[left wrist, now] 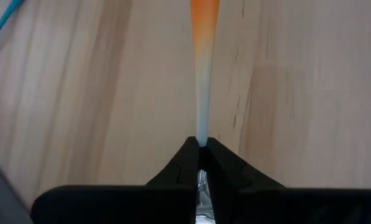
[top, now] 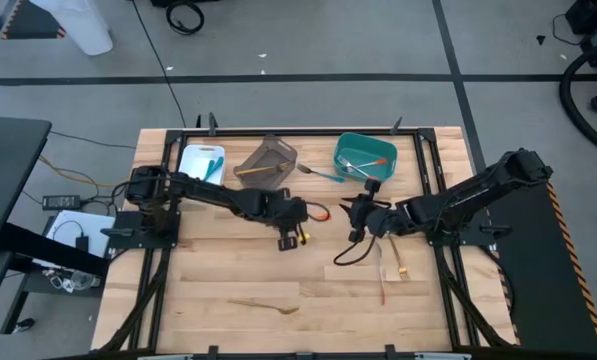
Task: Sort silverware by color (type)
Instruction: Put the left orange fork into the green bin
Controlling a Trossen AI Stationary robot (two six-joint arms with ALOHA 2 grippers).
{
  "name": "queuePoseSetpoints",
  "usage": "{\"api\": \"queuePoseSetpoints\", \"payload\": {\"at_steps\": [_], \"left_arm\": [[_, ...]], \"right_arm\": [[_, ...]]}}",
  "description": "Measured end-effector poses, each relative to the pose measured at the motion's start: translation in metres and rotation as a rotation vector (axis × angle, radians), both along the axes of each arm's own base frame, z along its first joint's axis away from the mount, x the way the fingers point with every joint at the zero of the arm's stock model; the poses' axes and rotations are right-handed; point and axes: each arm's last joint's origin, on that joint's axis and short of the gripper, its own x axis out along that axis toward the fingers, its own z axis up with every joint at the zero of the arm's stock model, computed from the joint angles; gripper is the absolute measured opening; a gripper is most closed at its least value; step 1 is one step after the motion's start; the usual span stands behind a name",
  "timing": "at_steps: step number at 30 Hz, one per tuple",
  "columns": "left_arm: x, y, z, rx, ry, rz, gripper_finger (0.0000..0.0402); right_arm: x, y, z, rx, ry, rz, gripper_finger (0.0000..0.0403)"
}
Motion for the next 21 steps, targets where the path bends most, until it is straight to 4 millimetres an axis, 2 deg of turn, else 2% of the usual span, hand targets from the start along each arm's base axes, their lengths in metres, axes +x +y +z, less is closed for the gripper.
{"api": "queuePoseSetpoints", "payload": {"at_steps": [6, 15, 21], "left_arm": [[0.007, 0.029, 0.011, -0.139, -0.04, -0.019, 0.0023], [0.011, 0.066, 0.021, -0.211, -0.132, 0.019, 0.0023], [0.015, 0.08, 0.026, -0.298, -0.224, 0.082, 0.0023]], "right_arm": [[0.002, 0.0, 0.008, -0.073, 0.073, 0.013, 0.0097], [0.006, 0.001, 0.023, -0.117, 0.122, 0.014, 0.0125], [0.006, 0.002, 0.024, -0.222, 0.186, 0.05, 0.0135]]}}
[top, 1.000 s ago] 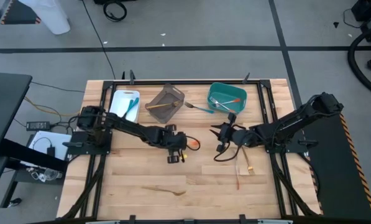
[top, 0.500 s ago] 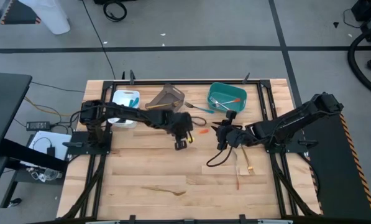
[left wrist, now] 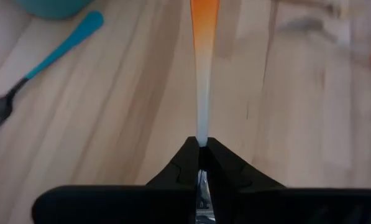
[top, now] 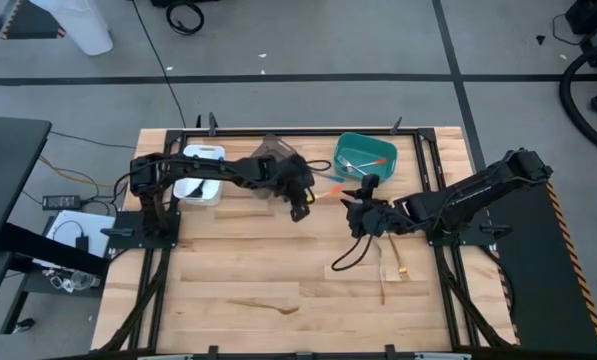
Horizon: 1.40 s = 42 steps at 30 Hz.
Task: Sort silverware by color (type)
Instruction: Put the left orange fork into the green bin
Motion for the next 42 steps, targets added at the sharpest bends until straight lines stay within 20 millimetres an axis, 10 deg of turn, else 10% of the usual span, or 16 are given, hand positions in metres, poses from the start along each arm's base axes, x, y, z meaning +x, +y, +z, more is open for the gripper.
{"api": "queuePoseSetpoints", "payload": {"at_steps": [19, 42], "left_arm": [[0.021, 0.004, 0.028, -0.314, -0.347, 0.173, 0.0023], [0.025, -0.01, 0.031, -0.273, -0.38, 0.142, 0.0023]], "right_arm": [[0.003, -0.002, 0.004, -0.345, 0.254, 0.19, 0.013], [0.011, -0.015, 0.011, -0.481, 0.322, 0.252, 0.0118]]}}
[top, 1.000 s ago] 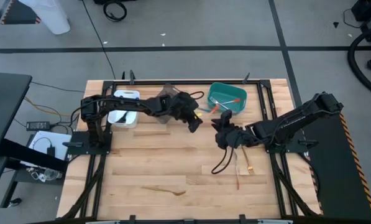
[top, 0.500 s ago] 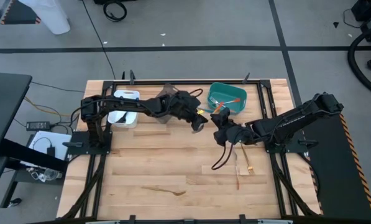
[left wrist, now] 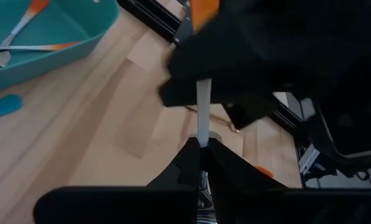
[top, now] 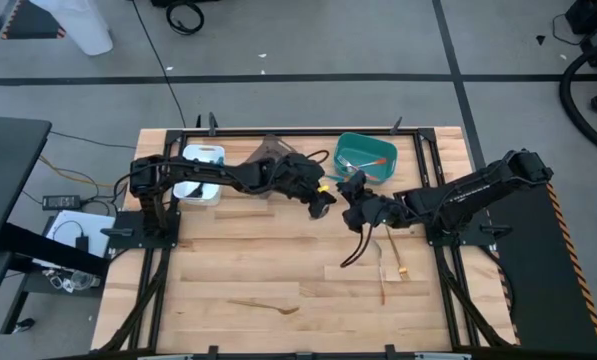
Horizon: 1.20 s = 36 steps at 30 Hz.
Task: Sort silverware by color (type)
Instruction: Put the left orange fork into the green bin
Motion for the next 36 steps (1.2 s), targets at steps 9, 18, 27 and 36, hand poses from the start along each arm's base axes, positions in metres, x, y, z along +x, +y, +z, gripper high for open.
{"api": "queuePoseSetpoints", "payload": {"at_steps": [9, 18, 27, 36], "left_arm": [[-0.0003, 0.0032, 0.0001, 0.006, 0.0, 0.026, 0.0023], [-0.0002, 0.0035, 0.0002, 0.017, -0.002, 0.032, 0.0023], [0.0014, -0.0007, 0.0018, 0.124, -0.027, 0.017, 0.0037], [0.0021, -0.0037, 0.0024, 0.356, -0.041, -0.076, 0.0136]], "right_arm": [[0.0007, -0.0001, -0.0005, 0.009, 0.018, 0.041, 0.008], [0.0002, -0.0001, -0.0017, 0.002, 0.044, 0.058, 0.004], [-0.0016, 0.0018, -0.0033, 0.003, 0.051, 0.044, 0.0012], [-0.0027, 0.0062, -0.004, 0.035, 0.035, 0.048, 0.0012]]}}
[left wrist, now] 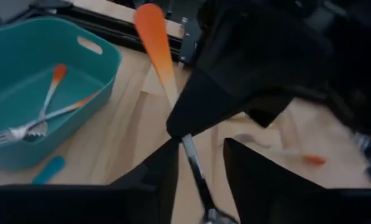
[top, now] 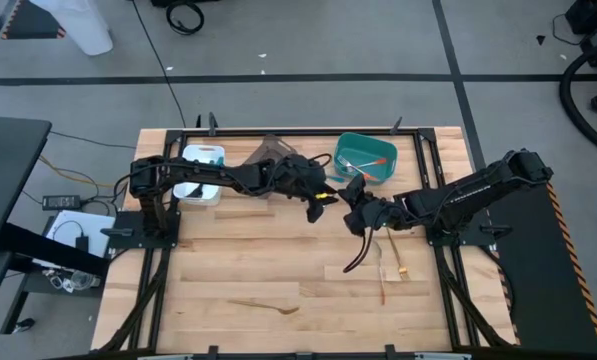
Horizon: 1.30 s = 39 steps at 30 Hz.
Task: Sort silverware by color (type)
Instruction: Put the left orange fork into the green bin
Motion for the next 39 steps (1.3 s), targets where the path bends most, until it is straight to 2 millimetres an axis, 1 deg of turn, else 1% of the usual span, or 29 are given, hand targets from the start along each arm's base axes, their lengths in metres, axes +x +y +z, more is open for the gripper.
{"api": "queuePoseSetpoints", "payload": {"at_steps": [3, 8, 12, 14, 17, 23, 26, 31, 35, 39], "left_arm": [[-0.001, 0.0, -0.001, 0.082, 0.016, -0.032, 0.0149], [-0.004, 0.001, -0.001, 0.175, 0.055, -0.047, 0.0148], [-0.009, 0.0, 0.01, 0.299, 0.065, -0.009, 0.0145], [-0.011, -0.004, 0.016, 0.352, 0.062, 0.002, 0.0144], [-0.013, -0.013, 0.022, 0.422, 0.059, 0.009, 0.0144], [-0.012, -0.037, 0.021, 0.505, 0.07, -0.031, 0.0144], [-0.012, -0.051, 0.02, 0.559, 0.09, -0.034, 0.0144], [-0.016, -0.074, 0.015, 0.643, 0.164, -0.022, 0.0144], [-0.019, -0.089, 0.01, 0.66, 0.202, -0.039, 0.0144], [-0.025, -0.099, -0.002, 0.666, 0.231, -0.07, 0.0144]], "right_arm": [[-0.001, 0.0, -0.002, 0.049, -0.014, -0.013, 0.0013], [-0.004, -0.001, -0.006, 0.116, -0.025, -0.065, 0.0015], [-0.006, -0.001, -0.008, 0.173, -0.041, -0.1, 0.0016], [-0.006, 0.0, -0.009, 0.214, -0.049, -0.103, 0.0016], [-0.007, 0.0, -0.01, 0.247, -0.049, -0.116, 0.0016], [-0.011, -0.002, -0.014, 0.264, -0.023, -0.152, 0.0016], [-0.012, -0.006, -0.015, 0.293, -0.036, -0.195, 0.0016], [-0.012, -0.018, -0.017, 0.323, -0.045, -0.266, 0.0016], [-0.012, -0.028, -0.017, 0.323, -0.041, -0.298, 0.0016], [-0.011, -0.041, -0.018, 0.365, -0.031, -0.319, 0.0016]]}}
